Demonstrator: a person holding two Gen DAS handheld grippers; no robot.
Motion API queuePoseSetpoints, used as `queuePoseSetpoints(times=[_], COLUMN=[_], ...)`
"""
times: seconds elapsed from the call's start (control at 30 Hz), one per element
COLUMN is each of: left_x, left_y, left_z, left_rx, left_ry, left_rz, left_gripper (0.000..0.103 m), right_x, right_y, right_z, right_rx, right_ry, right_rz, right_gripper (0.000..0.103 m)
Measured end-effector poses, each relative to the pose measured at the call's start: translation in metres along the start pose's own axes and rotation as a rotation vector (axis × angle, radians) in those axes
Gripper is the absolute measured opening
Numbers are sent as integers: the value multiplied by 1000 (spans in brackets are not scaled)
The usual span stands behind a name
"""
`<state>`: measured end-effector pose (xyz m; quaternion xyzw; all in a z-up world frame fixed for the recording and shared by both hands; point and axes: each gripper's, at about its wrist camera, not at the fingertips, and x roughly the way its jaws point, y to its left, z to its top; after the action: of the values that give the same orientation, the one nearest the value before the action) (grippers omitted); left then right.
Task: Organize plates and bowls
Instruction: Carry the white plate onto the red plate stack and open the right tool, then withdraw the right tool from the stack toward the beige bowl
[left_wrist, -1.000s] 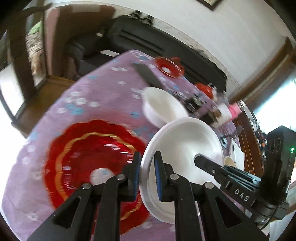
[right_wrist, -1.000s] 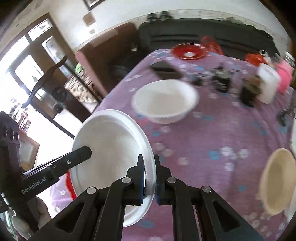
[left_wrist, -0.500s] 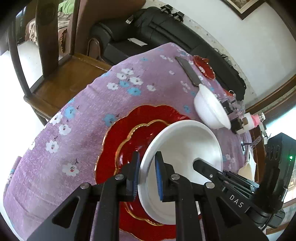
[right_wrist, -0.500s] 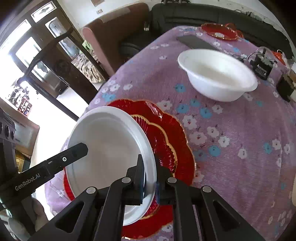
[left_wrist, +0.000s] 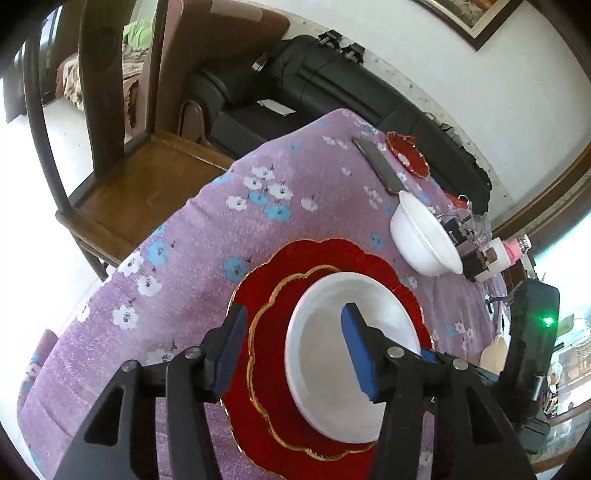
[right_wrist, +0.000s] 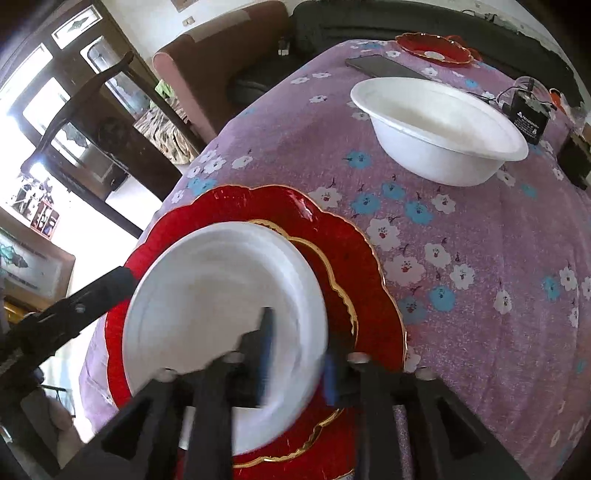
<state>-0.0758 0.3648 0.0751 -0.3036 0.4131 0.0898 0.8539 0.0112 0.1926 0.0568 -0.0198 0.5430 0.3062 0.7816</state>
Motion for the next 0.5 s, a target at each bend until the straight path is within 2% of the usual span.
queuePoseSetpoints(times=[0.07, 0.13, 0.33, 0.43, 0.5], left_x=[-7, -16, -48, -65, -77], left_y=[1, 0, -13, -27, -38], left_z=[-1, -4, -17, -28, -38], left_rx=[-3, -2, 46, 102, 148], left_ry=[-13, -30, -115, -162, -204], left_rz=[-10, -16, -17, -4, 15], left_gripper=[54, 59, 66, 68, 73], right_x=[-6, -15, -56, -78, -92], right_y=[3, 6, 8, 3, -1], right_z=[-1, -1, -6, -15, -23], right_rx=[-8, -20, -41, -37, -37], right_ry=[-31, -69, -182, -226, -256], right_rz=[-5, -11, -16, -7, -11], right_gripper=[55, 60, 64, 65, 65])
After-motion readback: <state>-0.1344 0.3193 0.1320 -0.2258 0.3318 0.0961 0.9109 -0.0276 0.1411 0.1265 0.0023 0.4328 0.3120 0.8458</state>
